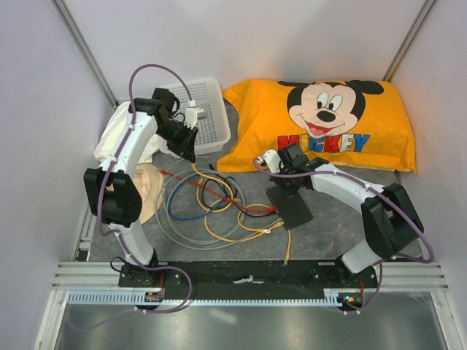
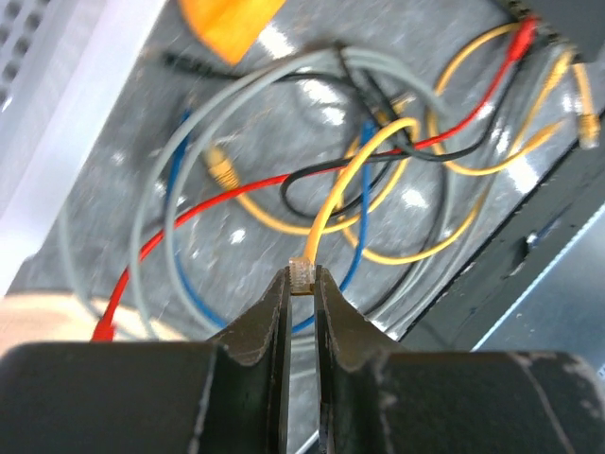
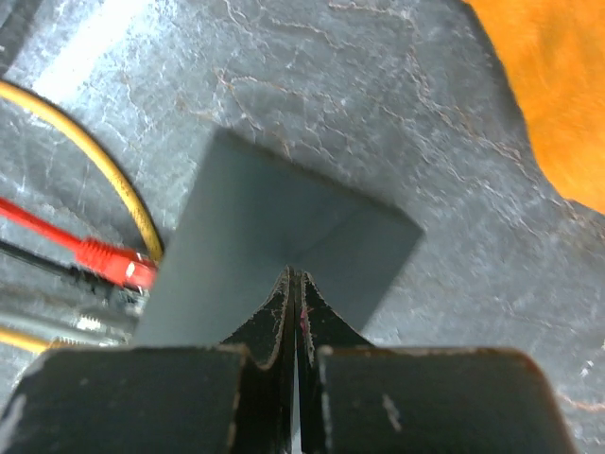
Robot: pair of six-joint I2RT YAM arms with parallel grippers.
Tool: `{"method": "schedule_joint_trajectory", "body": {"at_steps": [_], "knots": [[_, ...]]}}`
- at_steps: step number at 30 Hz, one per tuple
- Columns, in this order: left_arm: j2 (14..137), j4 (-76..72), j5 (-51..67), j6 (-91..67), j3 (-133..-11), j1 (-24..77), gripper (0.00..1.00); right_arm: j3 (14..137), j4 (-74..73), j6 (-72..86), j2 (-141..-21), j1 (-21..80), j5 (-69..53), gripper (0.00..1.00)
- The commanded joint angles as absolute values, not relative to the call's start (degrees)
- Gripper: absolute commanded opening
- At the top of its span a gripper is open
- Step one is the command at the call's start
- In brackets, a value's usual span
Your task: Pull the plug from the switch port
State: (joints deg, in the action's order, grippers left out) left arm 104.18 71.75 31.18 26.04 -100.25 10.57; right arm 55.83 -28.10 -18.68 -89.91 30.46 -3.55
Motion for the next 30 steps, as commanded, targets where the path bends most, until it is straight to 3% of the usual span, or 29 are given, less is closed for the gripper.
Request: {"method": "schedule_joint_trajectory", "body": {"at_steps": [1,7,11,14,19,25,29,30], "knots": [[102.9,72.9,21.0,28.3,-99.3,10.0,0.02,56.1,-29.5,-19.6,-86.3,29.8,-3.4,0.00],[102.5,57.1,18.3,24.9,-90.8,9.6,0.02,58.4,-29.4,-20.3,-82.6,29.9,-2.5,0.00],[102.2,49.8,21.2,22.4,-89.7,9.6,0.20,58.5,-29.3,-20.3,-81.1,29.8,2.5,0.00],[101.8,43.4,21.7,21.3,-87.7,9.8,0.27,59.1,-29.3,-18.3,-81.0,29.5,3.8,0.00],[102.0,43.4,17.4,20.1,-91.0,11.5,0.27,64.0,-28.9,-15.7,-77.1,28.0,7.3,0.00],[97.0,46.3,19.0,21.0,-91.2,12.2,0.37,61.4,-20.7,-13.5,-73.0,27.1,1.1,0.01],[92.2,46.3,29.4,19.2,-92.6,13.2,0.48,62.0,-19.6,-5.9,-75.1,26.8,0.5,0.13],[92.0,46.1,31.8,17.8,-92.9,13.4,0.48,61.8,-19.3,-5.4,-75.1,26.2,-1.8,0.33]]}}
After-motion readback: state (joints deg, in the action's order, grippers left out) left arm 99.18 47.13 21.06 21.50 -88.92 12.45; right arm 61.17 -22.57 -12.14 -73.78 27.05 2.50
